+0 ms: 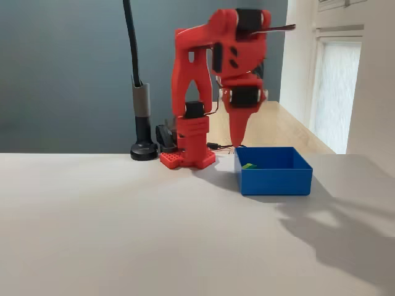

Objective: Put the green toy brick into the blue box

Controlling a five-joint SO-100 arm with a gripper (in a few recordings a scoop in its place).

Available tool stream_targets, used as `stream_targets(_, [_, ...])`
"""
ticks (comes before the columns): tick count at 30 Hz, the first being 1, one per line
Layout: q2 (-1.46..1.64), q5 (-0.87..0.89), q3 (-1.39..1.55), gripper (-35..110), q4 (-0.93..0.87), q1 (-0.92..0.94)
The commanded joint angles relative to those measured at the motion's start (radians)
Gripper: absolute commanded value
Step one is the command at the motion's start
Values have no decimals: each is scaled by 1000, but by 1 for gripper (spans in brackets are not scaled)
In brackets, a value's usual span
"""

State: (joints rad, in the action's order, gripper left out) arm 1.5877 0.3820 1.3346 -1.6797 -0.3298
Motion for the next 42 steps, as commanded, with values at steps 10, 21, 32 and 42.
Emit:
stream_targets(10, [529, -232, 485, 0, 439, 265])
stream_targets(21, [1097, -359, 1161, 0, 733, 380])
stream_targets(32, [1470, -382, 1545, 0, 746, 405])
stream_targets(42, [1652, -420, 1770, 0, 765, 416])
